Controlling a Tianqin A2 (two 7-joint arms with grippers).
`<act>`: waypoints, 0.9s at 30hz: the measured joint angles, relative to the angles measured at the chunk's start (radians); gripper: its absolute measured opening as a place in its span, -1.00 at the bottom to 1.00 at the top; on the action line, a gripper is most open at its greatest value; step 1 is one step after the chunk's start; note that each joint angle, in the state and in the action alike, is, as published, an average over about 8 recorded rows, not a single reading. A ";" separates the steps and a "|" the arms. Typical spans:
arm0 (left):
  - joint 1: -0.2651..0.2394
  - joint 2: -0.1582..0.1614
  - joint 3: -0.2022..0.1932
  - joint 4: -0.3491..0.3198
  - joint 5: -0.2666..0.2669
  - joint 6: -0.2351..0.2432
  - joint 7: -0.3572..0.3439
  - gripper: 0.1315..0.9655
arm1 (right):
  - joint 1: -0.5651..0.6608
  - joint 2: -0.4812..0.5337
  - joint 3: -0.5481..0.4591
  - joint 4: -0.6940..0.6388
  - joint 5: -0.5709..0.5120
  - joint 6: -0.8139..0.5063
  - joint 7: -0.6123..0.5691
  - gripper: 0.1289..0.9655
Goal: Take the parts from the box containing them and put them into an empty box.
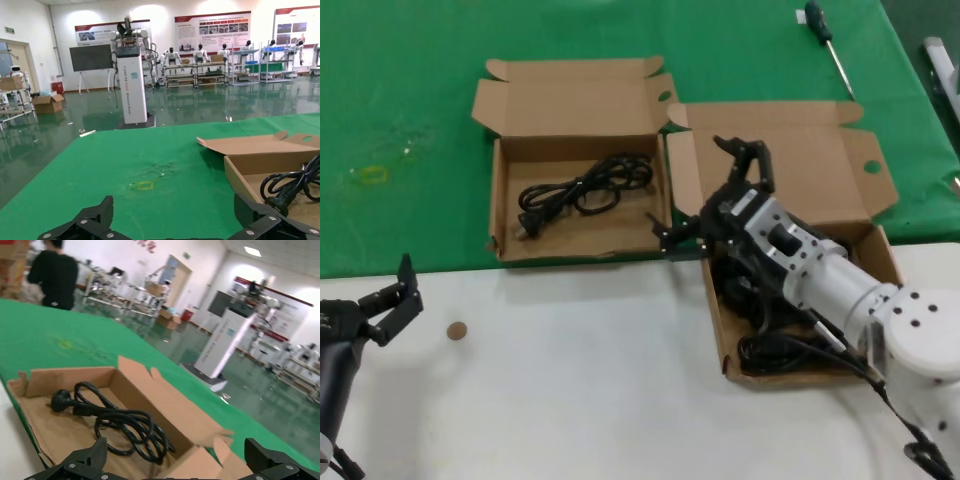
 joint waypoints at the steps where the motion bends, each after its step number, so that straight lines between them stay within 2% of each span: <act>1: 0.000 0.000 0.000 0.000 0.000 0.000 0.000 0.55 | -0.012 0.001 0.006 0.010 0.005 0.009 0.008 1.00; 4: 0.000 0.000 0.000 0.000 0.000 0.000 0.000 0.70 | -0.051 0.002 0.025 0.039 0.019 0.036 0.033 1.00; 13: 0.000 0.000 0.000 0.000 0.000 0.000 0.000 0.94 | -0.166 0.007 0.080 0.129 0.061 0.118 0.107 1.00; 27: 0.000 0.000 0.000 0.000 0.000 0.000 0.000 1.00 | -0.344 0.014 0.167 0.267 0.127 0.245 0.223 1.00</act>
